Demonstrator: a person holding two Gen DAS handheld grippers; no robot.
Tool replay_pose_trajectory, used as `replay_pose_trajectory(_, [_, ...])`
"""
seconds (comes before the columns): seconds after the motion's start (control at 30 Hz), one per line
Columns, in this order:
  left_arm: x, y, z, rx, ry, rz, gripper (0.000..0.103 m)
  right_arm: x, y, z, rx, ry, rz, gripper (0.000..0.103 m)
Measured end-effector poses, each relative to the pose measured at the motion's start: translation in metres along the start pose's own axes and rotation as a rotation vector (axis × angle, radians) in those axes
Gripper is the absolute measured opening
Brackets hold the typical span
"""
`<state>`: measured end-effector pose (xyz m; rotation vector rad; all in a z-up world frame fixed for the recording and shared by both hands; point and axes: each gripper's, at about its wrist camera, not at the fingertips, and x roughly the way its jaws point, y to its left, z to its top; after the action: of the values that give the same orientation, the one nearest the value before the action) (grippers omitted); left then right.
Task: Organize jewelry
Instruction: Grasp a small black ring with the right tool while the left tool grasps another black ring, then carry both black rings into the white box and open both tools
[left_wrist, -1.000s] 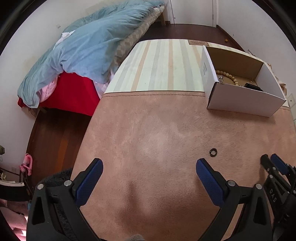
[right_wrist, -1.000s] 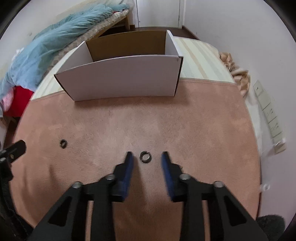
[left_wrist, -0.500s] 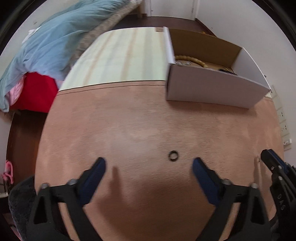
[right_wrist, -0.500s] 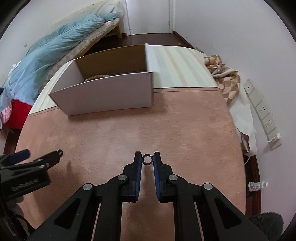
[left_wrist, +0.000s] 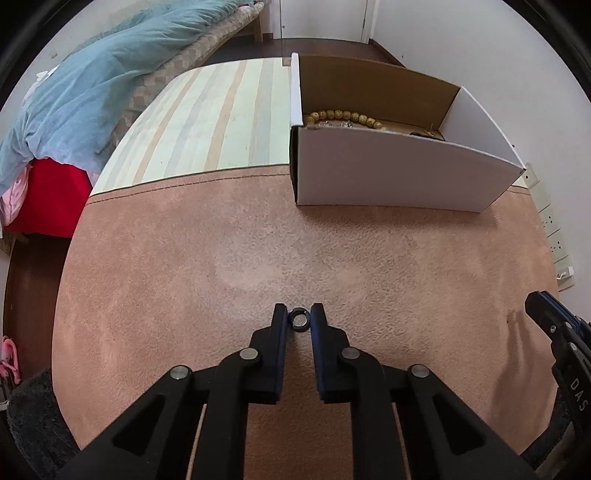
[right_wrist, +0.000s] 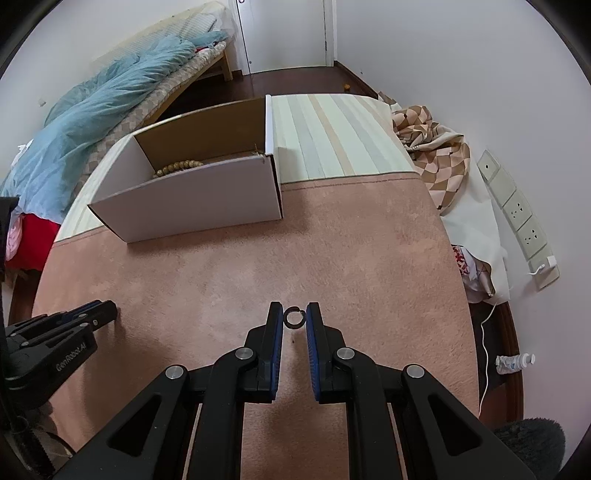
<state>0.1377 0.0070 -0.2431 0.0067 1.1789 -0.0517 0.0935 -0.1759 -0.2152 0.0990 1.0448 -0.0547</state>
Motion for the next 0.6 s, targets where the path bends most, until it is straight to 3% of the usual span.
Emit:
replay_pose_trajectory(0.33, [-0.058, -0.012, 0.011, 0.028, -0.131, -0.034, 0.01, -0.035, 0.006, 0.02, -0.001, -0.075, 0.048, 0.013])
replay_pose_trajectory(0.6, [-0.107, -0.012, 0.064, 0.02, -0.225, -0.118, 0.01, -0.059, 0.014, 0.076, 0.002, -0.127, 0.136, 0.013])
